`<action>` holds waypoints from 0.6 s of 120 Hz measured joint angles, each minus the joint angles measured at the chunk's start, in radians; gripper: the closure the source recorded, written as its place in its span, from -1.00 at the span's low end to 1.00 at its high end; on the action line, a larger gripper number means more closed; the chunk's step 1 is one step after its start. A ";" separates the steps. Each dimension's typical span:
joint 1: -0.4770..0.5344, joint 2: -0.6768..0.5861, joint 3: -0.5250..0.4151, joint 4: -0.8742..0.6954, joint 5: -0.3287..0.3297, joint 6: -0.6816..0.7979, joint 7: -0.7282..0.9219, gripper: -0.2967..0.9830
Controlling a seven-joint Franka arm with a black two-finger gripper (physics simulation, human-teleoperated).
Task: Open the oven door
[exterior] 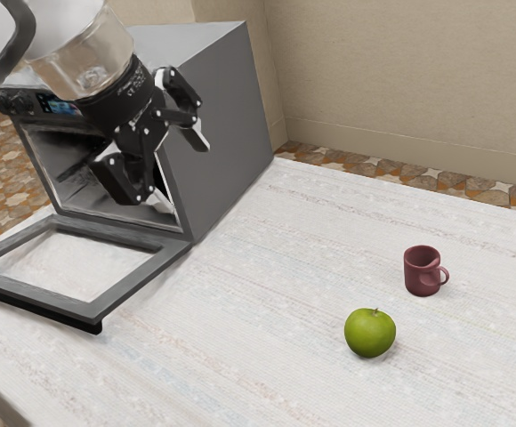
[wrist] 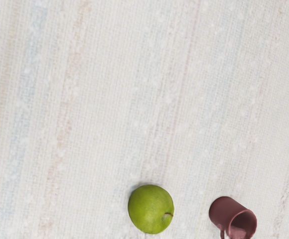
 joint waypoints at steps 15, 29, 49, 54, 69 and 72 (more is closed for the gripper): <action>-0.020 0.054 -0.005 -0.070 0.004 -0.008 -0.083 -0.54; -0.008 0.103 0.067 -0.093 0.011 0.000 -0.117 -0.54; 0.018 0.115 0.085 -0.196 -0.010 0.008 -0.186 -0.54; 0.022 0.116 0.084 -0.203 -0.011 0.009 -0.201 -0.54; 0.022 0.109 0.082 -0.188 -0.006 0.010 -0.239 -0.54; 0.020 0.105 0.081 -0.177 -0.005 0.010 -0.246 -0.54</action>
